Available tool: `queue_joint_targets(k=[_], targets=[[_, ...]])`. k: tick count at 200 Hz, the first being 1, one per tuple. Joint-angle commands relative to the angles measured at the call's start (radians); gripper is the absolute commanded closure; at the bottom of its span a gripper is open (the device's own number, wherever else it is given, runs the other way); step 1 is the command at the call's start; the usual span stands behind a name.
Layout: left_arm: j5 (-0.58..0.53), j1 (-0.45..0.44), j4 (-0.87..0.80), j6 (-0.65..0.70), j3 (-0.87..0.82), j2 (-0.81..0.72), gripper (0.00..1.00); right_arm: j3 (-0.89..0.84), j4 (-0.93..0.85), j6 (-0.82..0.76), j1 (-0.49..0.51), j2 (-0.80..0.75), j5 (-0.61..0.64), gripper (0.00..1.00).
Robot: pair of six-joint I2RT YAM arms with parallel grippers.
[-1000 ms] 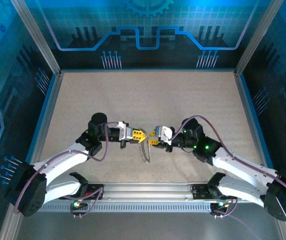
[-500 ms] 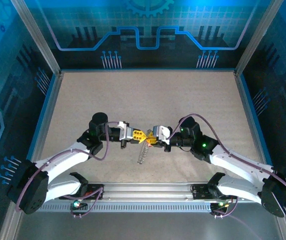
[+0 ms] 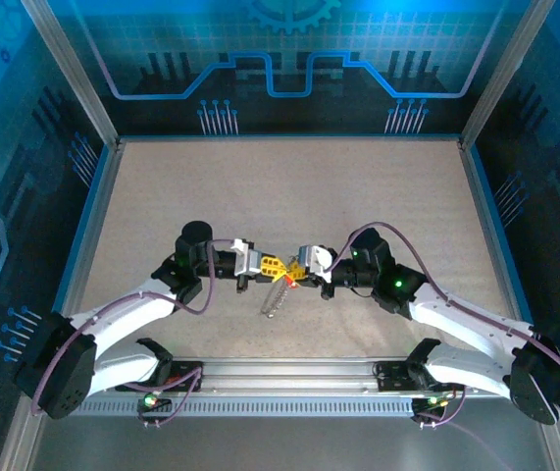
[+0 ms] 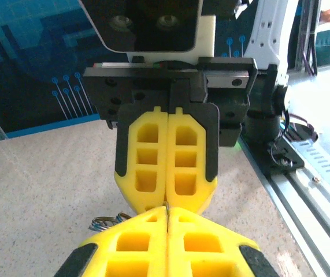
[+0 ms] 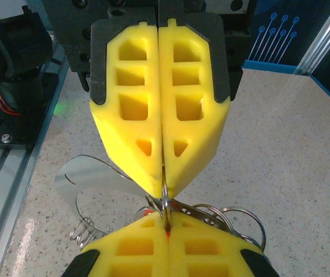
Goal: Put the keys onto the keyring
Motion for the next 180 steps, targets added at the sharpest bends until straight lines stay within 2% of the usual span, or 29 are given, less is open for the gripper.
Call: queue_joint_targets(k=[1,80,129,142,180], targets=[[-0.064,-0.001,-0.259,0.2,0.056,-0.045,1.0,0.038,-0.049,-0.03,-0.003,-0.046,0.039,1.0],[-0.195,-0.004,-0.321,0.27,0.051,-0.073,1.0,0.023,-0.058,-0.026,-0.006,-0.1,0.034,1.0],[-0.176,-0.018,-0.261,0.238,0.035,-0.072,1.0,0.023,-0.046,-0.014,-0.005,-0.073,0.016,1.0],[-0.164,-0.019,-0.254,0.24,0.031,-0.075,1.0,-0.003,-0.006,-0.005,-0.004,-0.075,0.032,0.82],[-0.149,-0.019,-0.23,0.228,0.024,-0.079,1.0,-0.002,-0.011,0.003,-0.007,-0.063,0.014,0.76]])
